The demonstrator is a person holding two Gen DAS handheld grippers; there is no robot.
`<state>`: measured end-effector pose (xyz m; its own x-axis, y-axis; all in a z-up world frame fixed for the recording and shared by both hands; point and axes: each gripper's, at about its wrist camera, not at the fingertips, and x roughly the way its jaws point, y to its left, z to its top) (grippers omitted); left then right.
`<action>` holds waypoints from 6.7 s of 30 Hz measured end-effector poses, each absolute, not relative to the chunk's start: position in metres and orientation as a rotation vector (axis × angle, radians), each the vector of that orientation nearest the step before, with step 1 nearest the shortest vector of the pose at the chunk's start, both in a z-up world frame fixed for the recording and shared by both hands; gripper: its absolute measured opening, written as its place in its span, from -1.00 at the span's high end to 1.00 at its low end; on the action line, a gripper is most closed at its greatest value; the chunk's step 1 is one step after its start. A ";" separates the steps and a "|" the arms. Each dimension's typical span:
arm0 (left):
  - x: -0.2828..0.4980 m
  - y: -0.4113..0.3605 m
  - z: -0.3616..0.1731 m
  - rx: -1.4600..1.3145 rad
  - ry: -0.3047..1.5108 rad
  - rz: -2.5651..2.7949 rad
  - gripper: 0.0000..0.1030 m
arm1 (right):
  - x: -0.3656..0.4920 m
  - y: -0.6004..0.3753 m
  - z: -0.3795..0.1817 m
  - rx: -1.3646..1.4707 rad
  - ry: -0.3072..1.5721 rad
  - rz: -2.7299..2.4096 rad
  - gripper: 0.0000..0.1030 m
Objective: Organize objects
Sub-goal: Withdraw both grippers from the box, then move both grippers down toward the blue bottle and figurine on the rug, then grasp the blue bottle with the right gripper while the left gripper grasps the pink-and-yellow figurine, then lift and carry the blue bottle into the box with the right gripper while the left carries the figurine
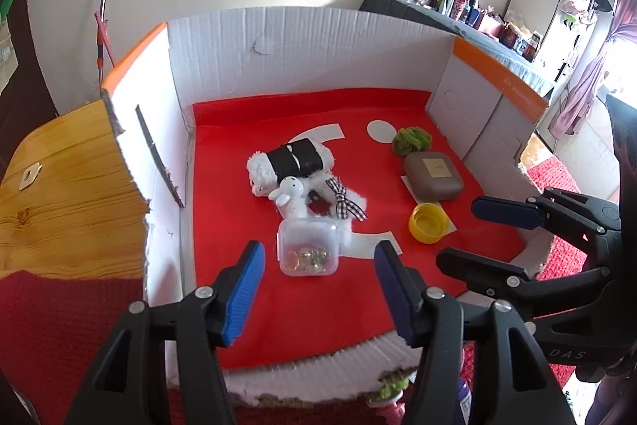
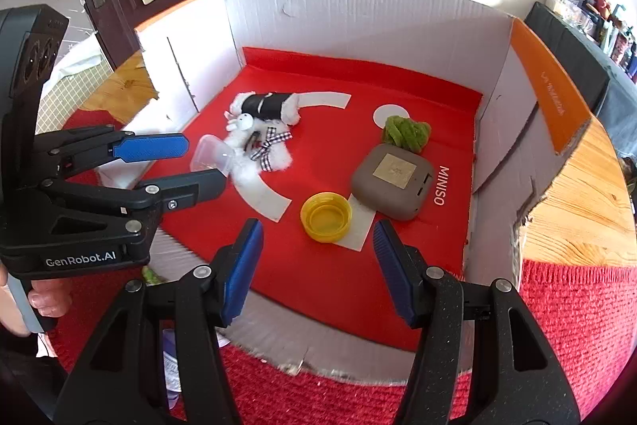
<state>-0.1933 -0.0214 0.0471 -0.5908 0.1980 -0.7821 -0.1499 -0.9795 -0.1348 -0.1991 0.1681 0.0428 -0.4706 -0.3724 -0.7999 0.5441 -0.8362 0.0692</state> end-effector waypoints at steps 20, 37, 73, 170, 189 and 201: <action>-0.156 -0.025 0.064 -1.242 -0.109 2.681 -0.55 | -0.155 0.174 0.064 1.075 0.239 -2.317 -0.54; -0.128 -0.025 0.067 -1.220 -0.109 2.714 -0.87 | -0.125 0.180 0.069 1.044 0.207 -2.304 -0.69; -0.096 -0.027 0.036 -1.306 -0.051 2.726 -0.96 | -0.095 0.172 0.029 1.112 0.329 -2.287 -0.76; -0.083 -0.001 0.054 -1.191 0.016 2.697 0.58 | -0.102 0.180 0.042 1.052 0.160 -2.252 0.48; -0.095 -0.002 0.074 -1.130 0.021 2.724 0.58 | -0.105 0.179 0.069 0.983 0.156 -2.251 0.48; -0.114 -0.005 0.083 -1.118 0.001 2.722 0.58 | -0.118 0.176 0.084 0.949 0.178 -2.264 0.48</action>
